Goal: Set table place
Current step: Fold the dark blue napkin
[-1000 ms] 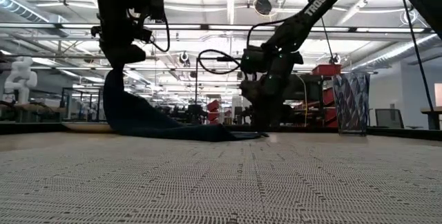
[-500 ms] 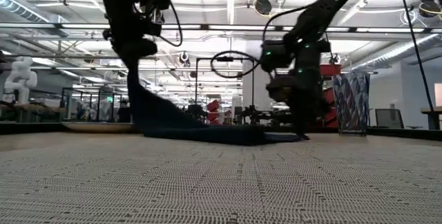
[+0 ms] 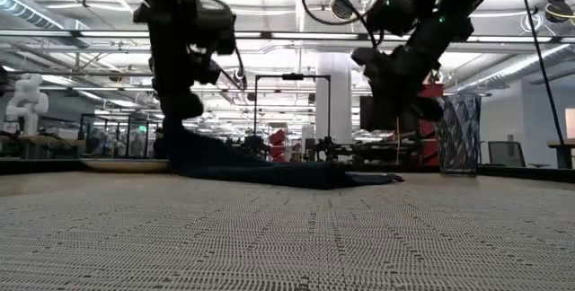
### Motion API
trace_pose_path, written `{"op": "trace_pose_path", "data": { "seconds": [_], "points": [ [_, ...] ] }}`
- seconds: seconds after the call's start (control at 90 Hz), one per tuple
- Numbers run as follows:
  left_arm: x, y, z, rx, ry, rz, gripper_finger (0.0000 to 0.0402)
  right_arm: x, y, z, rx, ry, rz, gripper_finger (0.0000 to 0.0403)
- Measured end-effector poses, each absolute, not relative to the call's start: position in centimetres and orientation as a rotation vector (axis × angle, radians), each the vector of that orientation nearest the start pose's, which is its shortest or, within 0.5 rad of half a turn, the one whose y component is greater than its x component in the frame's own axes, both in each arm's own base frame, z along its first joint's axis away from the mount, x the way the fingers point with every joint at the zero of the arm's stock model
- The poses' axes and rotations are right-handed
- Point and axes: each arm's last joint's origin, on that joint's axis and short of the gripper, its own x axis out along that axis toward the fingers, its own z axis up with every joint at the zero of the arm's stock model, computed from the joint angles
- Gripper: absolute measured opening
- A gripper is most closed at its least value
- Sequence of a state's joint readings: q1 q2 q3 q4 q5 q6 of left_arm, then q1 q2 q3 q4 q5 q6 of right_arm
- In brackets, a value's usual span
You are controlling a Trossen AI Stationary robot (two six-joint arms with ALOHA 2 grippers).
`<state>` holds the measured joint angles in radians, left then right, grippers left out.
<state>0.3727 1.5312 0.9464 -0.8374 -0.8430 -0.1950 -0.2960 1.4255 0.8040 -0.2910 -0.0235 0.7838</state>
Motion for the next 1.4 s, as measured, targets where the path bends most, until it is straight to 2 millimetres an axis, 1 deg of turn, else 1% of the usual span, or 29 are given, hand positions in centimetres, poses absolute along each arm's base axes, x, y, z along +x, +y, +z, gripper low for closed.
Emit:
{"op": "trace_pose_path", "data": {
  "seconds": [0.156, 0.322, 0.511, 0.611, 0.711, 0.867, 1.011, 1.2, 1.3, 1.4],
  "points": [
    [22.6, 13.0, 19.2, 0.179, 1.372, 1.195, 0.0000, 26.8, -8.1, 18.0, 0.861, 0.815, -0.642, 0.0000],
    [22.1, 13.6, 19.5, 0.147, 1.367, 1.217, 0.0000, 27.0, -8.4, 16.6, 0.835, 0.868, -0.657, 0.0000],
    [21.9, 13.3, 19.9, 0.052, 1.355, 1.139, 0.0000, 27.1, -8.5, 16.6, 0.811, 0.859, -0.674, 0.0000],
    [22.1, 13.2, 19.9, -0.047, 1.336, 1.045, 0.0000, 27.1, -8.5, 16.6, 0.797, 0.865, -0.665, 0.0000],
    [22.7, 13.1, 20.2, -0.147, 1.264, 0.939, 0.0000, 27.0, -8.6, 16.6, 0.787, 0.869, -0.660, 0.0000],
    [23.0, 12.7, 21.9, -0.236, 1.117, 0.790, 0.0000, 26.7, -9.2, 16.5, 0.793, 0.883, -0.658, 0.0002],
    [22.8, 12.4, 24.0, -0.241, 0.979, 0.697, 0.0003, 26.3, -9.8, 16.4, 0.803, 0.915, -0.612, 0.0016],
    [22.4, 12.0, 26.6, -0.222, 0.797, 0.573, 0.0028, 26.0, -10.3, 16.3, 0.797, 0.937, -0.619, 0.0028],
    [22.5, 11.5, 27.5, -0.223, 0.728, 0.507, 0.0031, 25.9, -10.5, 16.3, 0.798, 0.939, -0.604, 0.0020],
    [22.8, 11.1, 27.8, -0.222, 0.696, 0.415, 0.0031, 25.7, -10.8, 16.3, 0.797, 0.949, -0.583, 0.0004]
  ]
}}
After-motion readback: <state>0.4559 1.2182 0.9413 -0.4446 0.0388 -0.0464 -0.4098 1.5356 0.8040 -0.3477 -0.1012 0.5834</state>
